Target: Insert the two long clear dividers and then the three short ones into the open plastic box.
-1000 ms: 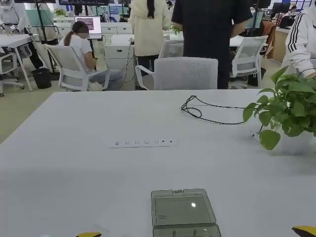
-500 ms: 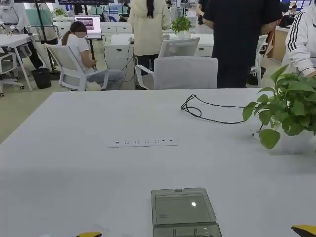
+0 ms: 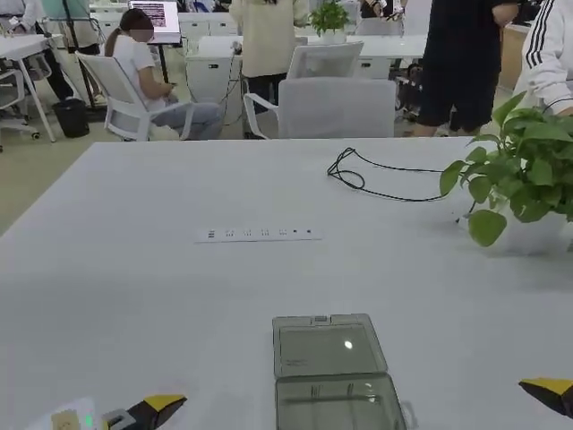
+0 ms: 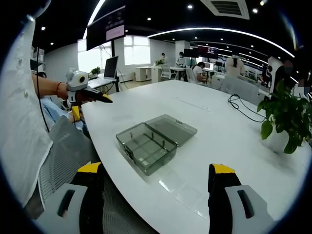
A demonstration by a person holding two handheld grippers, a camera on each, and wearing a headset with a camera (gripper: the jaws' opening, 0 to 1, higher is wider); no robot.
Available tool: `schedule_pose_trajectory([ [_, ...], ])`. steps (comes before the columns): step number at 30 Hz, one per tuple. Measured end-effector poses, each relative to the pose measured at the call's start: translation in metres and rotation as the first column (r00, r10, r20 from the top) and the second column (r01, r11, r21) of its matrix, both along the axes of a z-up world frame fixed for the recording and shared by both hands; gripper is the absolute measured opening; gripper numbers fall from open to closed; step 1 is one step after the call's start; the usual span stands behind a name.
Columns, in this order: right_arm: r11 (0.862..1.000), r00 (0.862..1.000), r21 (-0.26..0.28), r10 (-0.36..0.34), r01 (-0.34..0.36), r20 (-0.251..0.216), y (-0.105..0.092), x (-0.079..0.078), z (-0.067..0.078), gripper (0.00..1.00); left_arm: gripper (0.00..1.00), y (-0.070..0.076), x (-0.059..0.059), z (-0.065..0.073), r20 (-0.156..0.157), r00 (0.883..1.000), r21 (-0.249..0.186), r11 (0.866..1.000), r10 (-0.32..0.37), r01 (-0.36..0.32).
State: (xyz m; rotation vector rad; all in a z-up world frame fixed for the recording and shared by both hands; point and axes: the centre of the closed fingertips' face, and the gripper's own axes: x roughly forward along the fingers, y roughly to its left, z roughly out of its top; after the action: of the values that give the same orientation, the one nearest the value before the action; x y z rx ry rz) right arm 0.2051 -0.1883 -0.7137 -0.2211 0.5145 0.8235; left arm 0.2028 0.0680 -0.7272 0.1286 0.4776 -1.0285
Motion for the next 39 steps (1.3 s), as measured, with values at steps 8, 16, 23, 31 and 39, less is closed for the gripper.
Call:
schedule_pose_trajectory([
  [8, 1.000, 1.000, 0.014, 0.009, -0.009, -0.017, 0.007, -0.003, -0.004, 0.89, 1.00, 0.001, -0.003, -0.002, -0.009, 1.000, 0.000, 1.000, -0.003, 0.003],
  [16, 1.000, 0.999, 0.014, 0.023, -0.023, -0.023, 0.016, -0.003, -0.006, 0.89, 1.00, 0.005, -0.002, -0.004, -0.017, 1.000, 0.008, 1.000, -0.004, 0.004],
  [23, 0.999, 0.999, 0.014, 0.032, -0.031, -0.023, 0.020, -0.004, -0.003, 0.89, 1.00, 0.007, 0.002, -0.008, -0.022, 1.000, 0.014, 1.000, -0.001, 0.001],
  [31, 1.000, 0.999, 0.010, 0.028, -0.028, -0.021, 0.017, -0.004, -0.001, 0.89, 1.00, 0.006, 0.008, -0.008, -0.018, 1.000, 0.012, 1.000, -0.003, 0.004],
  [39, 1.000, 1.000, 0.007, 0.024, -0.024, -0.015, 0.015, -0.008, 0.001, 0.89, 1.00, 0.008, 0.008, -0.008, -0.013, 1.000, 0.019, 1.000, -0.011, 0.011],
])
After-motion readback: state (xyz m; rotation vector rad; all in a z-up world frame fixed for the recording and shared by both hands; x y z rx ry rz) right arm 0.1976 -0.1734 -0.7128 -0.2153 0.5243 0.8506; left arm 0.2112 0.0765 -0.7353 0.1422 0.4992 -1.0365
